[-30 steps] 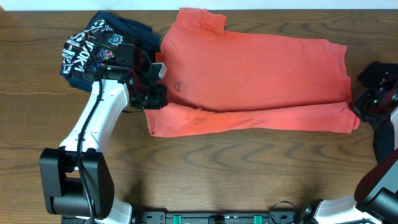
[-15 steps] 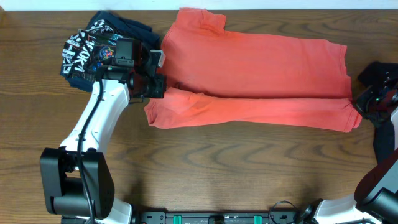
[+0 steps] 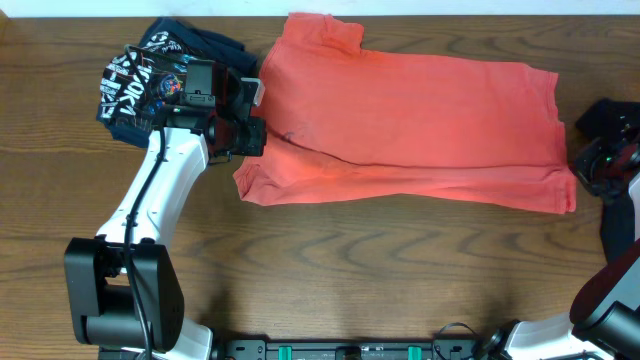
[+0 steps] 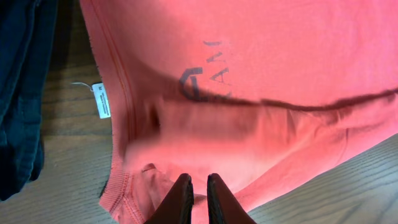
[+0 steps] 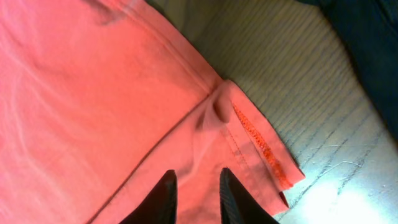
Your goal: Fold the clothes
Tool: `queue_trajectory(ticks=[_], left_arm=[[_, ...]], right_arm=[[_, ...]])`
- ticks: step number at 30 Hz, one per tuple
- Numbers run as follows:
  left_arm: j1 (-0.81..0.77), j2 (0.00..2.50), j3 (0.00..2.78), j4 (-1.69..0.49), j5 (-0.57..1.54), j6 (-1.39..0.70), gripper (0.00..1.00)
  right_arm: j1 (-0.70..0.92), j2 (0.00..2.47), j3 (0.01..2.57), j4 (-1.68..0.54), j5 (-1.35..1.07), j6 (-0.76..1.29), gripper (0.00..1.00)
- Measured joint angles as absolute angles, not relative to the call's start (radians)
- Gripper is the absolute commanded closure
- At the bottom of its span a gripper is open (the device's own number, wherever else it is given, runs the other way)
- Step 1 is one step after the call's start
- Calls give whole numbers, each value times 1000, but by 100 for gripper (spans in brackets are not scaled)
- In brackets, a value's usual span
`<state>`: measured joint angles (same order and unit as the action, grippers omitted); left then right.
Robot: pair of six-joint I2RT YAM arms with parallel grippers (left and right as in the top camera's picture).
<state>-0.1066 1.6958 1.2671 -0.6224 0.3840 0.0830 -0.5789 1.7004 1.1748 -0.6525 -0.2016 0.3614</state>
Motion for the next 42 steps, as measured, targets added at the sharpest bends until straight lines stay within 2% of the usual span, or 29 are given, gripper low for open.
queue_trajectory(ticks=[2, 3, 7, 17, 25, 30, 42], left_arm=[[-107, 1696, 1267, -624, 377, 85, 83], [-107, 1696, 1267, -626, 374, 84, 78], [-107, 1696, 1267, -679, 364, 88, 63], [-123, 1697, 1206, -725, 359, 86, 52], [-142, 1750, 1139, -709, 355, 86, 51], [-142, 1762, 1138, -619, 333, 88, 47], [-142, 1832, 1138, -389, 279, 86, 45]], right_arm=[[-579, 1700, 1175, -645, -200, 368, 53], [-579, 1700, 1175, -640, -200, 354, 49], [-579, 1700, 1175, -657, -194, 350, 45], [-577, 1700, 1132, -766, -190, 352, 45], [-577, 1700, 961, -736, -180, 354, 45], [-577, 1700, 908, -707, -178, 356, 45], [-577, 1700, 908, -706, -175, 356, 44]])
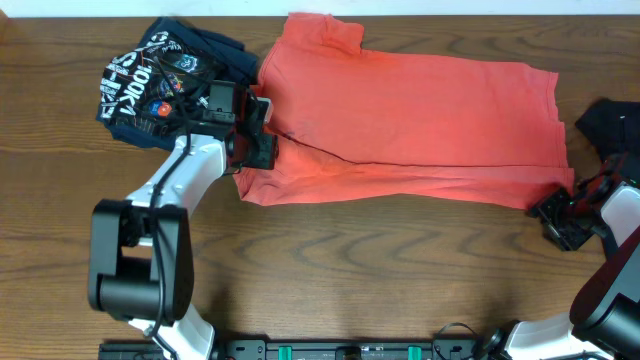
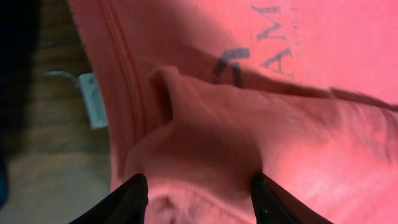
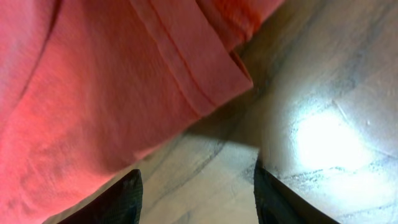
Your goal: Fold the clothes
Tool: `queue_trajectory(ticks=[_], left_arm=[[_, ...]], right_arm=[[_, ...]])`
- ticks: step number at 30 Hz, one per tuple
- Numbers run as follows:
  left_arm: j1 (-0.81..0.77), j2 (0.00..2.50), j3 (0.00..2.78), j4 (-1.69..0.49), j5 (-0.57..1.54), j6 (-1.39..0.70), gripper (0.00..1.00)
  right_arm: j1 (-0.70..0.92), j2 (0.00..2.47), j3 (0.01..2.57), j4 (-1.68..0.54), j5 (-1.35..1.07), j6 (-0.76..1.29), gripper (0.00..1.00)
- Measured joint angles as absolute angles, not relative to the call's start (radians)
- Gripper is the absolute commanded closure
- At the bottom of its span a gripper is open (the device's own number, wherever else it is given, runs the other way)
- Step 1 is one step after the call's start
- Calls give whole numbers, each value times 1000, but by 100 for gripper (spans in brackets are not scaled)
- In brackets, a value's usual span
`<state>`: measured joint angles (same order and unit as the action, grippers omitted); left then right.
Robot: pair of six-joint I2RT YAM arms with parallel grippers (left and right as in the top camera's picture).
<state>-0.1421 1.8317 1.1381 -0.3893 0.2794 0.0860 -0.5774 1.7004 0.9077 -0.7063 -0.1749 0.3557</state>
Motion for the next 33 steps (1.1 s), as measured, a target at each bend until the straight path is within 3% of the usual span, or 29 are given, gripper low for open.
queue_trajectory(ticks=[2, 6, 8, 18, 27, 29, 33], left_arm=[[-142, 1857, 1138, -360, 286, 86, 51], [-142, 1875, 1138, -330, 308, 72, 86], [-142, 1875, 1139, -321, 315, 66, 94], [-99, 1875, 1175, -289, 323, 22, 94], [-66, 1875, 1178, -293, 324, -4, 94], [-67, 1875, 1178, -306, 328, -9, 89], [-67, 1874, 1179, -377, 345, -27, 74]], right_arm=[[-577, 1700, 907, -714, -175, 356, 44], [-577, 1700, 907, -724, -175, 356, 42], [-577, 1700, 908, -726, -174, 356, 42], [-578, 1700, 907, -732, -118, 356, 42], [-583, 1700, 899, -600, -129, 355, 44], [-583, 1700, 896, -562, -157, 353, 46], [-583, 1700, 894, -518, -184, 341, 71]])
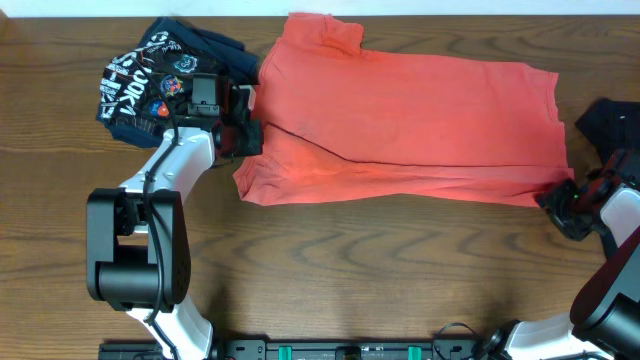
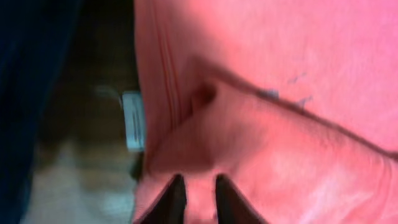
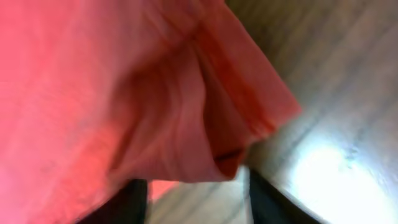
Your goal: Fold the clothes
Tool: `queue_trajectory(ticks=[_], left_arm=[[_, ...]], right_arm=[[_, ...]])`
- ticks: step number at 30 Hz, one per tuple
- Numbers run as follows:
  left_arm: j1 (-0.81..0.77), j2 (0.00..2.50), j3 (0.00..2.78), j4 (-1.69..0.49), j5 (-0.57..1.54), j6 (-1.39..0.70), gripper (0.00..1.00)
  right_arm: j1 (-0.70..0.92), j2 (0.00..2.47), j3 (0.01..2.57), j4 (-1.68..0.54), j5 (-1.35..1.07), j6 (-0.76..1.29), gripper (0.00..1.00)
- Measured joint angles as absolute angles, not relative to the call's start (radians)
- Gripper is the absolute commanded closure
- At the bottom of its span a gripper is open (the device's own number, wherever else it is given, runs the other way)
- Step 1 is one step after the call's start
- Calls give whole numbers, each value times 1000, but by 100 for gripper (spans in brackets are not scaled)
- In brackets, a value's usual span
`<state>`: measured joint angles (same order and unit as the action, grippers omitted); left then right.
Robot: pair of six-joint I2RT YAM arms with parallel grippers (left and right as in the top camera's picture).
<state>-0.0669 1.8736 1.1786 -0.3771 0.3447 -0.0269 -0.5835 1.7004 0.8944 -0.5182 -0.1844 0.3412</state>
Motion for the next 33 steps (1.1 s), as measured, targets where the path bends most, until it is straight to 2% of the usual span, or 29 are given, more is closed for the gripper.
queue_trajectory(ticks=[2, 6, 7, 9, 10, 11, 13, 14, 18, 23, 24, 25, 28, 30, 31, 33], left_arm=[[-67, 1868, 1179, -421, 351, -27, 65], [-67, 1822, 1179, -532, 363, -31, 55], [-67, 1808, 1179, -563, 364, -30, 51], [-67, 1782, 1181, -627, 362, -32, 50], [-67, 1775, 1182, -657, 356, -33, 49], [-67, 1772, 1183, -683, 346, -33, 46], [-67, 1773, 1182, -720, 312, -32, 44], [-67, 1775, 1182, -733, 295, -33, 44], [-66, 1782, 1177, -736, 257, -40, 43], [-66, 1808, 1129, -725, 243, -68, 43], [-66, 1814, 1121, -722, 243, -72, 44], [-66, 1821, 1111, -720, 244, -75, 50], [-66, 1835, 1076, -688, 245, -87, 76], [-66, 1839, 1065, -646, 247, -86, 89], [-66, 1840, 1065, -633, 247, -91, 93], [-66, 1842, 1062, -602, 249, -88, 94]], right_arm=[[-585, 1700, 894, -518, -191, 344, 78], [-595, 1700, 894, -518, -187, 341, 93], [-598, 1700, 894, -518, -187, 339, 95], [-604, 1700, 893, -518, -187, 340, 96], [-604, 1700, 893, -518, -185, 340, 95], [-605, 1700, 893, -519, -186, 340, 89], [-605, 1700, 893, -525, -187, 342, 56], [-605, 1700, 893, -532, -185, 342, 50], [-609, 1700, 893, -563, -181, 337, 43], [-650, 1699, 893, -569, -175, 337, 43], [-664, 1699, 893, -567, -175, 337, 42], [-679, 1699, 893, -563, -180, 338, 43], [-727, 1699, 892, -559, -211, 339, 45], [-752, 1699, 892, -560, -227, 340, 45], [-760, 1699, 893, -562, -232, 340, 44], [-769, 1699, 892, -565, -237, 340, 44]])
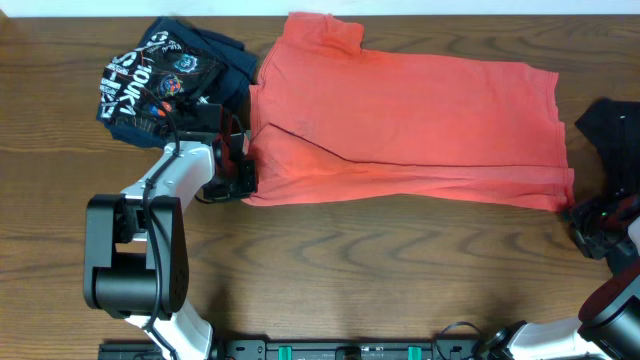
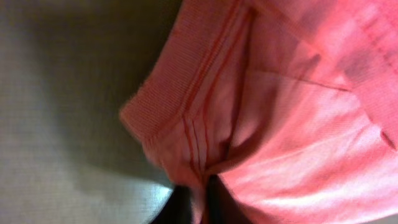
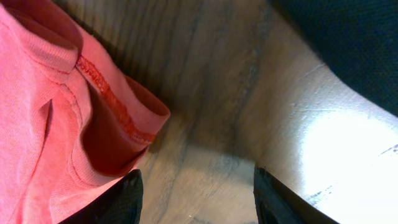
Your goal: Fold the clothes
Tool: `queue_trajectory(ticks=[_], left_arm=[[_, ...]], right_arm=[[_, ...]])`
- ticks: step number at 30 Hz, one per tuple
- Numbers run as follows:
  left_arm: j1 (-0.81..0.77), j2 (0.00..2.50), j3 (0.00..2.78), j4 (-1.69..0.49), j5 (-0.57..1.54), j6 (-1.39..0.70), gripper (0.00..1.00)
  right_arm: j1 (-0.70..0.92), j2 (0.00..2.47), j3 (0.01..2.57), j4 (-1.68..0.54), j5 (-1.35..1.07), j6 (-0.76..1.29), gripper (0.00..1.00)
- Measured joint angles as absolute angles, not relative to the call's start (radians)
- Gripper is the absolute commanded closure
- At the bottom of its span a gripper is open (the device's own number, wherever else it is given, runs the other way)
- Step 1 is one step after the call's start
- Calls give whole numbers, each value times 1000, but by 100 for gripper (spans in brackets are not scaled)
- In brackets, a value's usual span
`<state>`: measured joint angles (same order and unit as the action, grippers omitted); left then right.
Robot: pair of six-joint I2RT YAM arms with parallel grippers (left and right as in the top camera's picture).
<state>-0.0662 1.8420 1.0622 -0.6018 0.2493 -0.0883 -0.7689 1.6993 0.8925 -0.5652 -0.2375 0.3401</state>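
A red shirt (image 1: pixel 400 120) lies spread across the table, its near long edge folded over. At the shirt's near-left corner my left gripper (image 1: pixel 240 172) is shut, with the ribbed red edge (image 2: pixel 186 124) pinched between its fingertips (image 2: pixel 198 202). My right gripper (image 1: pixel 592 226) sits just right of the shirt's near-right corner (image 3: pixel 93 137). It is wide open over bare wood (image 3: pixel 196 199), holding nothing.
A dark blue printed garment (image 1: pixel 150 80) lies crumpled at the far left beside the shirt. A black garment (image 1: pixel 610 122) lies at the right edge, close to my right arm, and appears as dark cloth (image 3: pixel 354 50) in the right wrist view. Brown table (image 1: pixel 360 270).
My left gripper has moved from the shirt's left edge by the label to the near-left corner and is shut on the ribbed edge. My right gripper has come off the near-right corner and stands over wood.
First both grippers were nearly shut at the shirt's left and right ends. Then both were wide open, the left over the neck fold, the right at the near-right corner. Later the left had narrowed on the fold. Now the left holds the corner and the right is clear.
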Motion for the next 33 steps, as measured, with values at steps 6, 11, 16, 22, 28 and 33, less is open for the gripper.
queue_trajectory(ticks=[6, 11, 16, 22, 28, 33], left_arm=[[-66, 1842, 1062, -588, 251, -90, 94], [-66, 1842, 1062, -590, 251, -90, 94], [-66, 1842, 1062, -590, 251, -90, 94], [-66, 1842, 1062, -590, 251, -90, 94], [-66, 1842, 1062, -590, 252, -90, 94], [-66, 1842, 1062, -591, 251, -90, 94]], right_arm=[[-768, 1699, 892, -519, -278, 327, 50], [-768, 1699, 891, -460, -365, 296, 62], [-768, 1699, 891, -447, -406, 285, 71], [-768, 1699, 890, -477, -407, 284, 70], [-768, 1699, 884, -452, -402, 280, 86], [-768, 1699, 880, -461, -405, 280, 99]])
